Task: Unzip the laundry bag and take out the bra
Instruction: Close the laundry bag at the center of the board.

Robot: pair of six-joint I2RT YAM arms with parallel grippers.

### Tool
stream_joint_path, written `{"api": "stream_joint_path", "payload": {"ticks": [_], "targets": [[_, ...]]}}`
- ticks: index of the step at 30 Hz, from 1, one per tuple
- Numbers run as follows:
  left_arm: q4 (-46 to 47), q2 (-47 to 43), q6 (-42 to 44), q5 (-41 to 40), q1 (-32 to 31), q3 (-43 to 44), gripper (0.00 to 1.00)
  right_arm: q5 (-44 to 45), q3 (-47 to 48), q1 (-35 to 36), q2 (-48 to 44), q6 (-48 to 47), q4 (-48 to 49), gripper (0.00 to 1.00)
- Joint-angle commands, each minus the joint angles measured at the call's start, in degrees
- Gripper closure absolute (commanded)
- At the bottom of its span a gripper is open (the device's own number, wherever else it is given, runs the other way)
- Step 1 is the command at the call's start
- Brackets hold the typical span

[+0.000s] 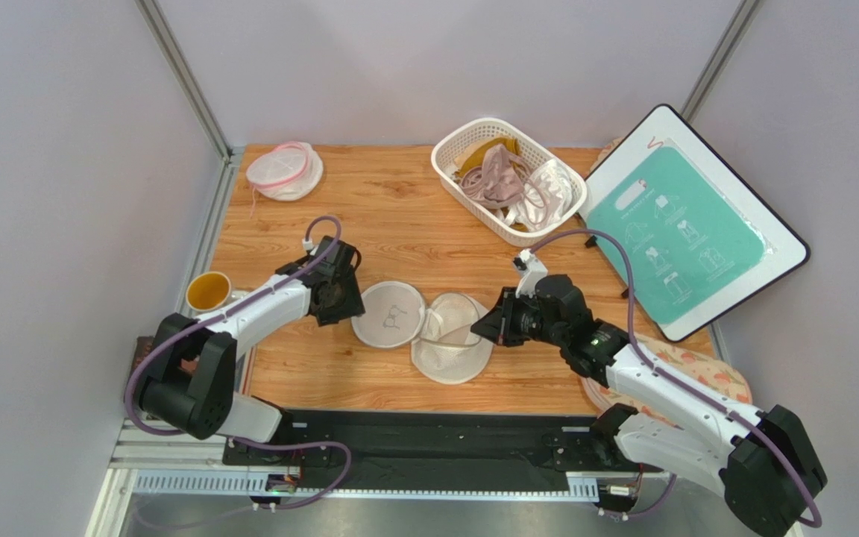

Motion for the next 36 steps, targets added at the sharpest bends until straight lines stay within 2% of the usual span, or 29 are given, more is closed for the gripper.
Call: {"api": "stream_joint_path", "payload": {"ticks": [1, 9, 11, 13, 14, 15, 16, 18, 24, 31, 36], "targets": [[5.64, 1.49, 1.17, 4.99, 0.9, -1.64, 0.44, 1.12, 0.69, 0.3, -1.15, -1.02, -0.05, 1.0], [7.68, 7.38, 1.53, 7.98, 0.9, -1.37, 0.51, 0.85, 0.52, 0.3, 0.09, -1.11, 0.57, 1.0], [8.29, 7.21, 1.18, 8.07, 0.98, -1.9, 0.58, 0.94, 0.52, 0.22, 0.09, -1.11, 0.48, 1.0], [8.64, 6.77, 0.82, 7.9, 0.9, -2.34, 0.71, 0.94, 0.6, 0.3, 0.35, -1.11, 0.39, 1.0], [8.38, 6.42, 0.91, 7.72, 0.9, -2.43, 0.72, 0.86, 0.69, 0.3, 0.35, -1.02, 0.48, 1.0], [8.12, 6.24, 1.17, 7.81, 0.9, -2.43, 0.83, 0.77, 0.69, 0.3, 0.52, -1.11, 0.57, 1.0], [8.03, 6.07, 1.26, 7.72, 0.9, -2.34, 0.86, 0.77, 0.61, 0.3, 0.61, -1.02, 0.48, 1.0], [7.42, 5.89, 1.96, 7.19, 0.9, -2.17, 0.99, 0.77, 0.52, 0.3, 0.7, -1.2, 0.57, 1.0], [4.87, 4.4, 4.68, 6.32, 0.98, 0.03, 1.0, 0.5, 0.87, 0.3, 1.93, -1.29, 0.66, 0.99], [3.55, -14.29, 9.77, 2.98, -1.03, 2.75, 1.0, 0.06, 2.89, 0.22, 4.92, -1.73, 1.09, 0.96], [0.21, -20.65, 15.58, 1.39, -3.75, 8.81, 1.0, -0.9, 5.44, 0.3, 7.64, -1.73, 1.8, 0.94]]}}
